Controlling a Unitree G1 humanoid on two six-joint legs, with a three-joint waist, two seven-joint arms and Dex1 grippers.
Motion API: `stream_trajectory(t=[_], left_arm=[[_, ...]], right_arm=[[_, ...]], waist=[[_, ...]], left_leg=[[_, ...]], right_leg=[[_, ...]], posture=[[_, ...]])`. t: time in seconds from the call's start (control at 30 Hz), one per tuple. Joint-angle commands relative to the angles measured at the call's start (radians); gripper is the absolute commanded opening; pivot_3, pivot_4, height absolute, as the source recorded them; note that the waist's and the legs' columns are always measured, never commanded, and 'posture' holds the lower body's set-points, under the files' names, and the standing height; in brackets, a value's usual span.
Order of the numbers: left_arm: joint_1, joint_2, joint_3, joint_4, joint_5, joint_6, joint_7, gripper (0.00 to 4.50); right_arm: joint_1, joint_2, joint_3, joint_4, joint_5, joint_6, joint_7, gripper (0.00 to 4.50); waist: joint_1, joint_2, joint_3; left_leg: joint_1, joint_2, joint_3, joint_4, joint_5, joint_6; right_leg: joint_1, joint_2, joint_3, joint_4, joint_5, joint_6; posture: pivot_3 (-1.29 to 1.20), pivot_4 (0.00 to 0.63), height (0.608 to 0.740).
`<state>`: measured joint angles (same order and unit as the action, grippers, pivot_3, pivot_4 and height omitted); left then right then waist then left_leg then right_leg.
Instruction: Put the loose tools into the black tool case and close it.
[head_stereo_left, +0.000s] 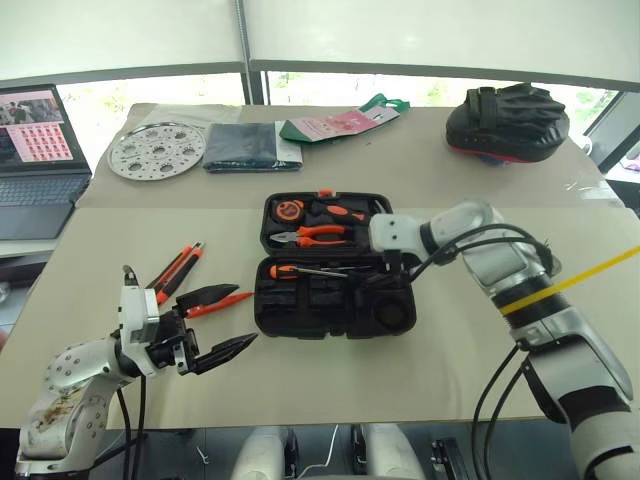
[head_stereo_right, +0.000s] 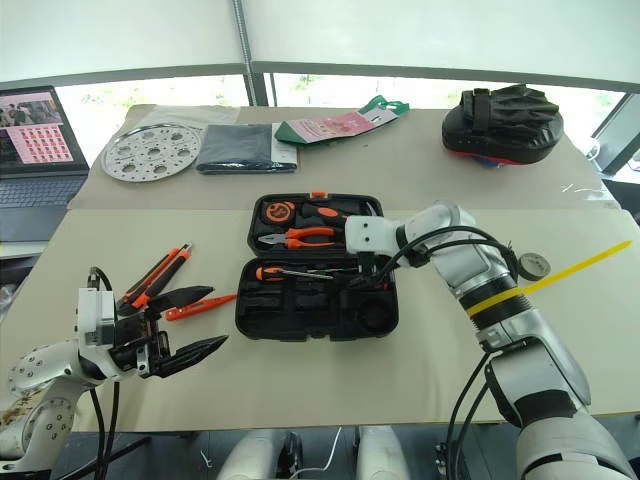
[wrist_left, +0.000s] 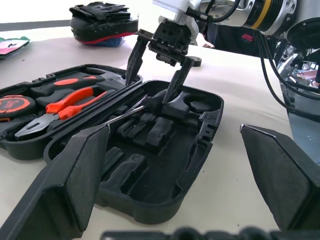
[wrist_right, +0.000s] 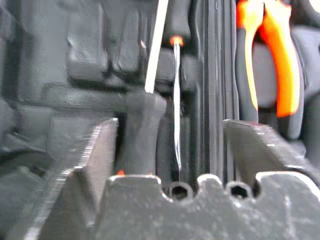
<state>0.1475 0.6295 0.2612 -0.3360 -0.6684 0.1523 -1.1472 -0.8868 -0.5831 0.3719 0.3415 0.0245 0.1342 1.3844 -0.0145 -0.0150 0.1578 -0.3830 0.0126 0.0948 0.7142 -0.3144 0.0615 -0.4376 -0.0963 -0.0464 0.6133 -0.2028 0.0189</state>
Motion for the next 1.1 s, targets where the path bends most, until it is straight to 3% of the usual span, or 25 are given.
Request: stream_trajectory(t=[0.03,0.2,0.37,0.47,1.1], left_arm=[[-0.008,0.005,0.003,-0.005,0.004,-0.007,0.008,4.5],[-0.014,0.011,0.005,0.006,0.006,-0.006,0.007,4.5],[-0.017,0.012,0.003,0.011,0.012,-0.006,0.011,4.5],[-0.024,0.012,-0.004,0.007,0.017,-0.002,0.019,4.5],[0.002,0.028,0.006,-0.016,0.017,0.002,0.028,4.5]], right_arm=[[-0.008,0.001,-0.118,0.021,0.13,-0.023,0.054,4.12],[0.037,0.044,-0.182,0.047,0.164,0.029,-0.043,2.62],[0.108,0.061,-0.156,0.057,0.093,-0.016,-0.131,0.84],[0.128,0.071,-0.141,0.065,0.057,-0.037,-0.166,0.03],[0.198,0.137,-0.137,-0.022,0.062,-0.087,-0.195,0.03]], waist=[[0.0,0.0,0.0],[0.002,0.0,0.0],[0.002,0.0,0.0],[0.0,0.0,0.0],[-0.003,0.0,0.0]], left_leg=[[0.0,0.0,0.0,0.0,0.0,0.0],[0.0,0.0,0.0,0.0,0.0,0.0],[0.0,0.0,0.0,0.0,0.0,0.0],[-0.001,0.0,0.0,0.0,0.0,0.0],[0.001,0.0,0.0,0.0,0.001,-0.002]], right_leg=[[0.0,0.0,0.0,0.001,0.0,0.0],[0.0,-0.001,0.0,0.001,0.0,0.0],[0.0,-0.001,0.0,0.003,0.0,0.0],[0.0,-0.001,0.0,0.003,0.0,0.0],[0.0,0.001,0.001,0.003,0.0,-0.001]], posture=[[0.0,0.15,0.74],[0.0,0.15,0.74],[0.0,0.15,0.74],[0.0,0.15,0.74],[0.0,0.15,0.74]])
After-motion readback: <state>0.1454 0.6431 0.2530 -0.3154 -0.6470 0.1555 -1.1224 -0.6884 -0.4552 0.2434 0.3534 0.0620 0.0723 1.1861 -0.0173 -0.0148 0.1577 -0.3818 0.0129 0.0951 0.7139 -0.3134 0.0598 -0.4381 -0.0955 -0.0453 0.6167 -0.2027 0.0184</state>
